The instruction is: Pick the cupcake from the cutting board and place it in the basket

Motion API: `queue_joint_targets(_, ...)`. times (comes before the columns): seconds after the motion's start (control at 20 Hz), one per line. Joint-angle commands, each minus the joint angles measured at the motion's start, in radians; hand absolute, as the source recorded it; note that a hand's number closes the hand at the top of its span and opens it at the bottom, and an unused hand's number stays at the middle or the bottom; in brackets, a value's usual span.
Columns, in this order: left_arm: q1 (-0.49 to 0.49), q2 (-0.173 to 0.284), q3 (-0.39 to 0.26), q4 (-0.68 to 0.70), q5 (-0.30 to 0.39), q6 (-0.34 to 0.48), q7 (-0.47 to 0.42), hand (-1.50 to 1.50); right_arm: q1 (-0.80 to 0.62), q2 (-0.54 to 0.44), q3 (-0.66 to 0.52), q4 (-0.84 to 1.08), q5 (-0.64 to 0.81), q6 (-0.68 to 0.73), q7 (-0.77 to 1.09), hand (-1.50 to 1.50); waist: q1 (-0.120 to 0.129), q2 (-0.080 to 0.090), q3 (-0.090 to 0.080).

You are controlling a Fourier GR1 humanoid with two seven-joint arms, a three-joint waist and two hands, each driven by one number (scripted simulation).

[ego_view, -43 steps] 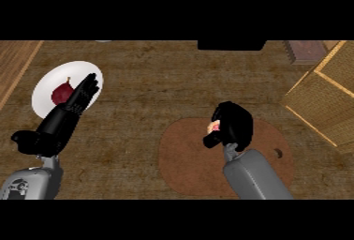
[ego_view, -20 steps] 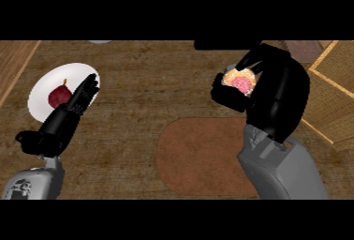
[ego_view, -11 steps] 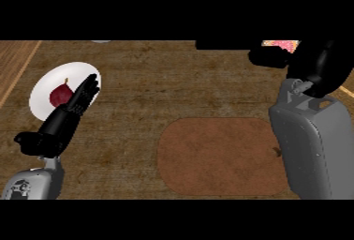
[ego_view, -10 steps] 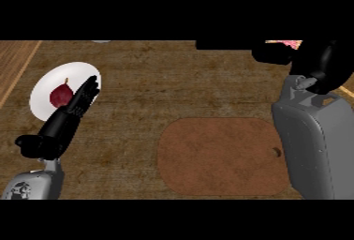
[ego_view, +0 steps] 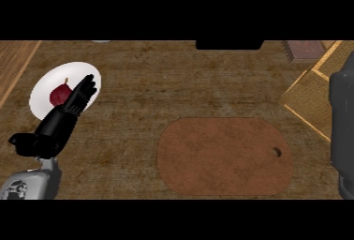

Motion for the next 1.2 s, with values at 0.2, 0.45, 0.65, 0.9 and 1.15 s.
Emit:
queue_joint_targets(0.2, -0.021, -0.025, -0.019, 0.012, -0.02, 0.018, 0.016, 0.0, 0.068, -0.101, -0.118, 0.121, -0.154, -0.081, -0.134, 1.5, -0.002, 0.0, 0.0)
queue_joint_targets(0.45, 0.03, 0.031, 0.038, -0.038, 0.045, -0.047, 0.01, 0.0, 0.171, -0.117, -0.151, 0.155, -0.239, -0.13, -0.241, 1.5, 0.001, -0.001, 0.0)
queue_joint_targets(0.65, 0.033, -0.004, -0.004, -0.056, 0.004, -0.018, 0.029, 0.0, 0.158, -0.166, -0.168, 0.24, -0.259, -0.19, -0.294, 1.5, 0.001, -0.001, 0.0)
queue_joint_targets(0.9, 0.005, -0.015, -0.013, -0.06, 0.001, -0.009, 0.056, 0.0, 0.188, -0.174, -0.169, 0.372, -0.238, -0.333, -0.417, 1.5, 0.006, 0.001, 0.0)
queue_joint_targets(1.15, 0.044, -0.064, -0.057, -0.052, -0.056, 0.04, 0.008, 0.0, 0.171, -0.216, -0.275, 0.428, -0.375, -0.461, -0.534, 1.5, 0.007, 0.002, 0.001)
